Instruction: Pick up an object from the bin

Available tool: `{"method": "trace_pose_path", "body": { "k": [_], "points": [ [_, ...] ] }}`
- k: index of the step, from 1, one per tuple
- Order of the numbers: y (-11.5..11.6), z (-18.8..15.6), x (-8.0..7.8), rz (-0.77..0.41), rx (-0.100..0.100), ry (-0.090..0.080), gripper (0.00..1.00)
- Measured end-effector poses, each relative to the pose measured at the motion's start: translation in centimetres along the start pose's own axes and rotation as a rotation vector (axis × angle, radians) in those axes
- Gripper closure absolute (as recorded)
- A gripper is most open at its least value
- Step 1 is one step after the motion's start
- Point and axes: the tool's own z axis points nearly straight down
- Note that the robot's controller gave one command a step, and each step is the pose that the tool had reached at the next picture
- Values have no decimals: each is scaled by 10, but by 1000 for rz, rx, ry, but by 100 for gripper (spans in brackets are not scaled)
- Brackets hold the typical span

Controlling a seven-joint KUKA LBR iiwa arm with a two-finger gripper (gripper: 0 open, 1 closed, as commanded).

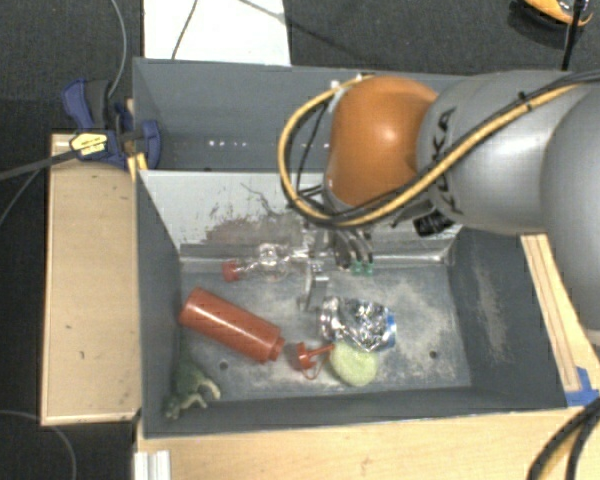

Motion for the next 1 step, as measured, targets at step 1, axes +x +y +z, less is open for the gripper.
{"method": "trace_pose_path", "body": {
  "k": [1],
  "points": [
    [-1, -5, -1, 2, -1, -6, 0]
  ]
}}
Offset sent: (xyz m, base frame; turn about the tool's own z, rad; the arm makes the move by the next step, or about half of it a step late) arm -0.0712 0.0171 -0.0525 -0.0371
